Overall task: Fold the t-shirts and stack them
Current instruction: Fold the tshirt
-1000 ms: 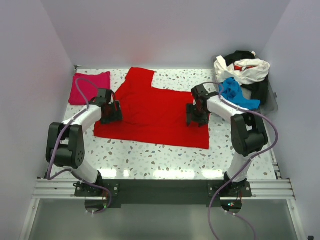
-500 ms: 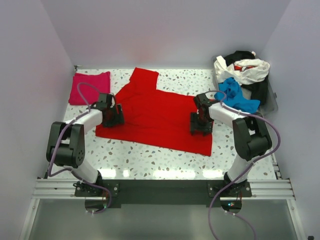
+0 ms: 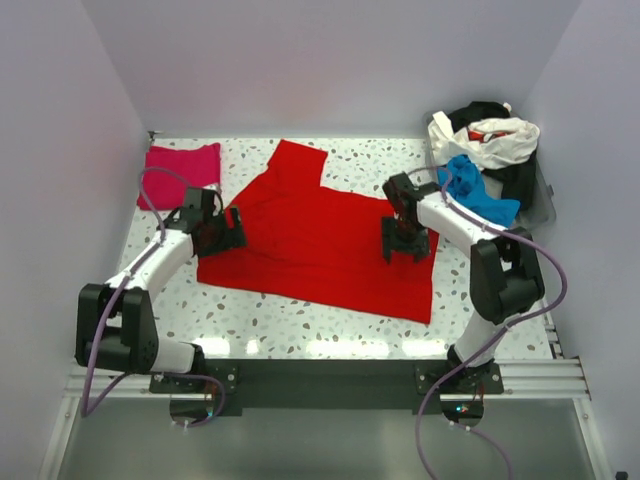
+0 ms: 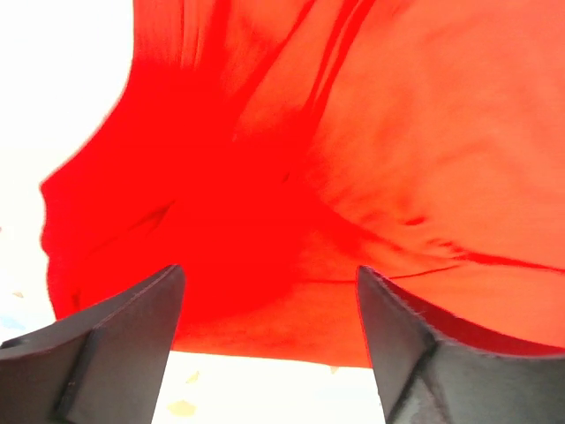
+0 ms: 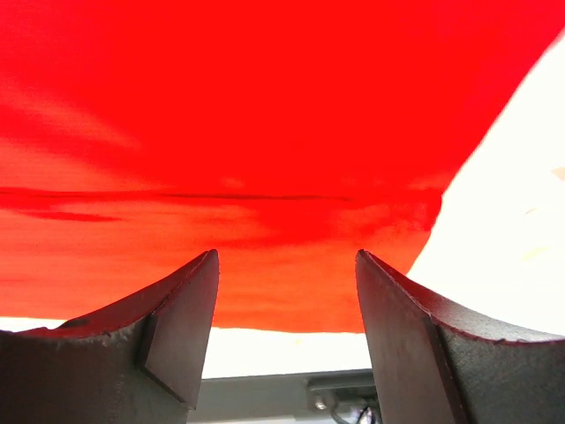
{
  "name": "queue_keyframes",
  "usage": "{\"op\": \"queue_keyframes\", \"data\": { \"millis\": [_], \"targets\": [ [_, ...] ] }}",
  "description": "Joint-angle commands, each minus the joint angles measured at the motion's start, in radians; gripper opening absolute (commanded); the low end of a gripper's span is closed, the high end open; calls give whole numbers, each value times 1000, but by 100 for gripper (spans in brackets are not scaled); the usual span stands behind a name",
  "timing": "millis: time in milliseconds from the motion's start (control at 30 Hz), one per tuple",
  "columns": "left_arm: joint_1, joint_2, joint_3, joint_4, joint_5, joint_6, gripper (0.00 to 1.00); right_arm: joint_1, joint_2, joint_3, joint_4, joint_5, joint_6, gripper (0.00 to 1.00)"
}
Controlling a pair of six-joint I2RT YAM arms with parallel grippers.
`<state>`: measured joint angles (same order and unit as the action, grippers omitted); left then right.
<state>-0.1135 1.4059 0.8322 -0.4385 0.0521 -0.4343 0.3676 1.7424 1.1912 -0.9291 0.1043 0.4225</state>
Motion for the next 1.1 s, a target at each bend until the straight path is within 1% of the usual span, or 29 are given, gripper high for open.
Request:
{"op": "queue_keyframes", "data": {
  "millis": [0,100,167,200,267,300,333,400,433,500,600,800,933,1067],
  "targets": [
    [8,-65,143,-52,-14,-18,86,76,-8,242,-24,23,-37,67],
    [57,-67,169,-72,-21,-12,89,161,52,355,24,-15,-59,67],
    [113,-58,159,-86,-40,-6,90,218,104,459,85,-49,-70,66],
    [144,-55,138,-85,-49,3,91,237,167,541,96,-67,-71,62],
    [191,-53,108,-57,-49,8,92,299,228,623,136,-103,-82,60],
    [205,-44,90,-52,-47,11,93,321,267,709,154,-127,-93,59],
    [222,-39,82,-42,-43,12,93,341,329,750,159,-150,-100,58],
    [233,-19,73,-37,-25,8,93,401,394,868,167,-161,-119,58],
    [233,-16,68,-29,-20,5,93,419,448,902,171,-167,-140,58],
    [233,-28,55,-19,3,-17,93,462,483,959,185,-175,-165,57],
    [235,-33,28,12,48,-46,94,499,529,956,265,-184,-198,57],
    [232,-15,-37,49,61,-73,93,539,588,955,334,-221,-225,55],
    [233,1,-68,61,35,-61,91,577,614,966,375,-209,-263,55],
    [232,8,-93,70,25,-54,89,588,652,981,403,-187,-289,54]
  ]
}}
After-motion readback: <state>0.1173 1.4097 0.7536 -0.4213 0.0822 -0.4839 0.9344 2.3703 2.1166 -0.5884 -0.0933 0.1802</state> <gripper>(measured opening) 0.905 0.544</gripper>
